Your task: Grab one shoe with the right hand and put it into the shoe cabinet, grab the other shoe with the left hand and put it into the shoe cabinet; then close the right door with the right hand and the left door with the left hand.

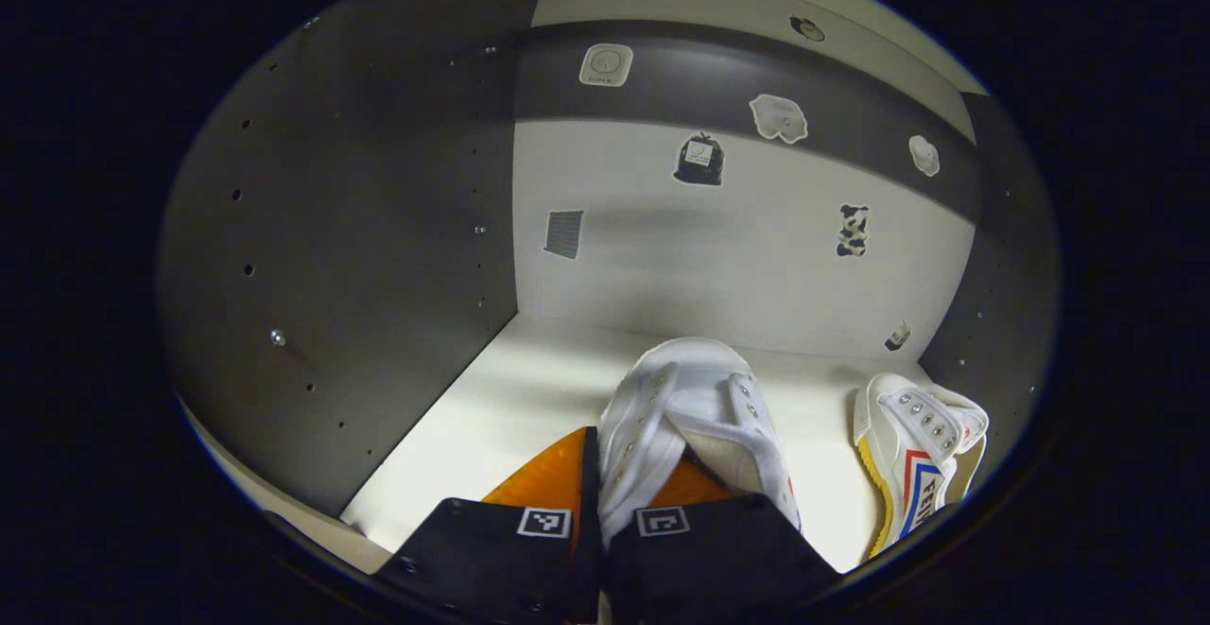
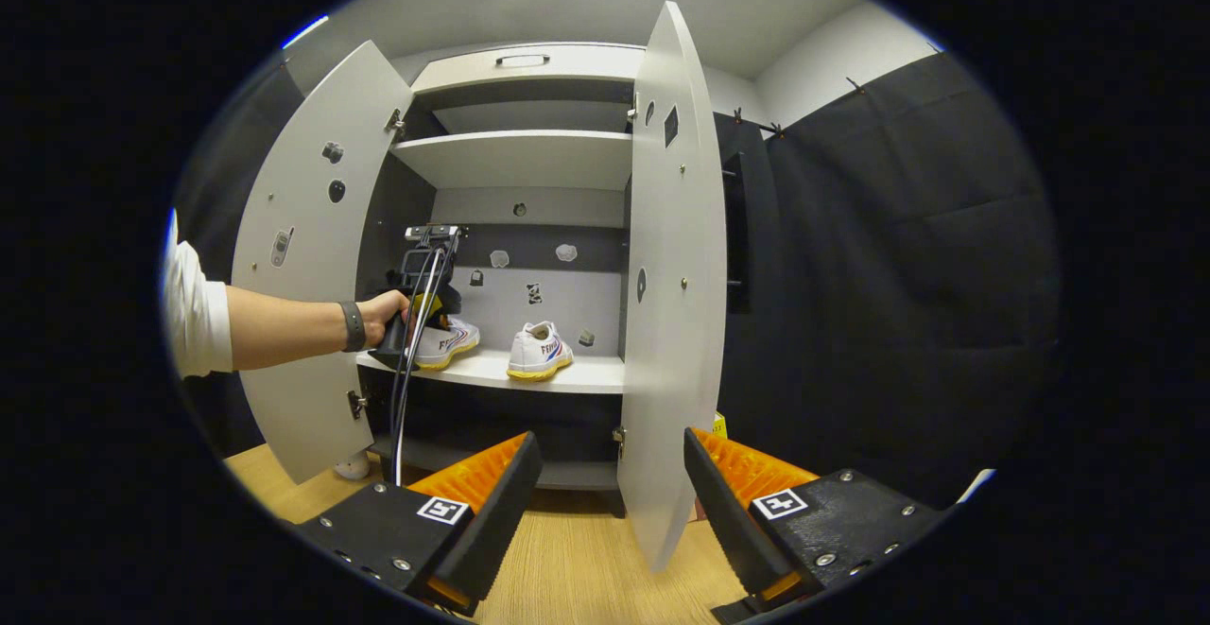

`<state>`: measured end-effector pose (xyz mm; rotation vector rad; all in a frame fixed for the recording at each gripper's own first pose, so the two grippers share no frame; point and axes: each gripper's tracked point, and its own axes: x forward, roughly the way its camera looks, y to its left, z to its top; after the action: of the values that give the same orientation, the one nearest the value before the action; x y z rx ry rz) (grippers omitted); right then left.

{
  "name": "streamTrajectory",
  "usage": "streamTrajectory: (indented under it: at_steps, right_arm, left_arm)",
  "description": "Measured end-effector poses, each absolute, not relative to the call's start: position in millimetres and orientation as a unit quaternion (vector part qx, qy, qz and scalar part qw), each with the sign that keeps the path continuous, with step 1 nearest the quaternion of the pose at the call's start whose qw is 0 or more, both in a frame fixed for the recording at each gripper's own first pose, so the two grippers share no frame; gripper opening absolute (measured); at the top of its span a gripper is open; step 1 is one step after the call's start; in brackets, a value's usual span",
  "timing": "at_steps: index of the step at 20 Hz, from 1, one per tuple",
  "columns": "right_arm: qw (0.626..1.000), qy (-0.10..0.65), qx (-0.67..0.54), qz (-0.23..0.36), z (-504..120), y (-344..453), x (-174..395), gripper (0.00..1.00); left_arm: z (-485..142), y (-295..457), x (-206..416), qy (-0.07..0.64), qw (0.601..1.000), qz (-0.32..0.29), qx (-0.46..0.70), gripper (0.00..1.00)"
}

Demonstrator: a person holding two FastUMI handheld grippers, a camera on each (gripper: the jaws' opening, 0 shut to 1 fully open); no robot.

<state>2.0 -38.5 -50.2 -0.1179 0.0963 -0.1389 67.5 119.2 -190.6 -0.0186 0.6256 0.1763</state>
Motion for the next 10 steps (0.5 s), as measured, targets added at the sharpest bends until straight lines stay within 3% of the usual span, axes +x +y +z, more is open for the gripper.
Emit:
streamTrajectory:
  at_steps: [3,6,10]
  right_arm:
    - [0.995,0.051,-0.057,-0.068,-53.4,-39.7,8.8,0.93]
    - [0.995,0.052,-0.055,-0.061,-57.2,-35.4,13.7,0.93]
    - [0.996,0.051,-0.052,-0.052,-60.6,-30.9,17.6,0.93]
  left_arm:
    - [-197.6,116.2,66.5,0.316,0.945,0.078,-0.017,0.13]
    - [-190.6,111.7,68.6,0.306,0.949,0.073,0.0,0.35]
    - [-188.5,116.0,63.2,0.297,0.951,0.079,0.016,0.42]
